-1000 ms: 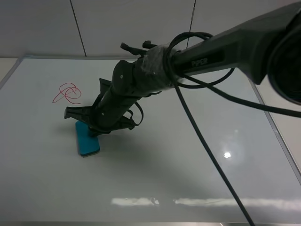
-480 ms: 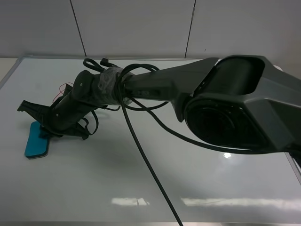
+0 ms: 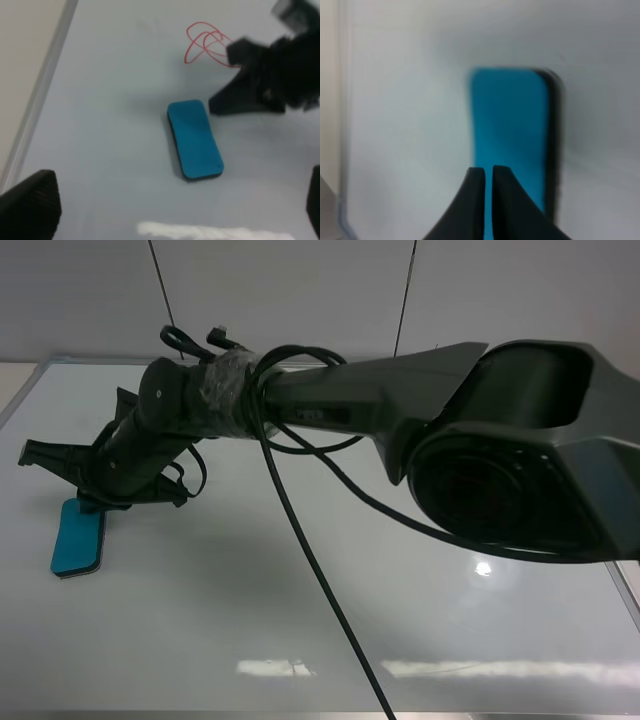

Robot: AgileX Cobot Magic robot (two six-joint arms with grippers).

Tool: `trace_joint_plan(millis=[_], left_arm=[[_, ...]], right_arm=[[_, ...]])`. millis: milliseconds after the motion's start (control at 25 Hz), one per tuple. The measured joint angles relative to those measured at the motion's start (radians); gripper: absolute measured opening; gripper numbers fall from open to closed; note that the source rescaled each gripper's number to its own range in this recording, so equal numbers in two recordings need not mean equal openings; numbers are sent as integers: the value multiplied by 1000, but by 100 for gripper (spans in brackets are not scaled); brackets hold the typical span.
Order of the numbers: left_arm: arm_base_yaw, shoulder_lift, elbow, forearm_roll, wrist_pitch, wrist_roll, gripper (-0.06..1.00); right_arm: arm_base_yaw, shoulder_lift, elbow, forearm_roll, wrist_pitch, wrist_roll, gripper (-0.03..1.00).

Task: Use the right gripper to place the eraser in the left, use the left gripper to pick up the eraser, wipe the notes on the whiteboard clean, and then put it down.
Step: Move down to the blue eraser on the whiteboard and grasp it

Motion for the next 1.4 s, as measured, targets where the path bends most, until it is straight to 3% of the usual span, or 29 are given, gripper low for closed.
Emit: trace_joint_plan(millis=[320, 600, 920, 1040, 1280, 1400], left_arm=[[0, 0, 0, 0, 0, 0, 100], [0, 0, 0, 0, 0, 0, 100], [0, 0, 0, 0, 0, 0, 100], [0, 0, 0, 0, 0, 0, 100], [0, 0, 0, 0, 0, 0, 100], [0, 0, 0, 1, -2, 0, 100]], right_arm=[[0, -203, 0, -334, -20, 0, 0], [0, -322, 0, -605, 39, -27, 0], [-55, -422, 0, -748, 164, -32, 5], [-106, -447, 1, -790, 249, -34, 20], [-205, -509, 1, -919, 479, -34, 81], [-246, -556, 1, -926, 594, -34, 95]])
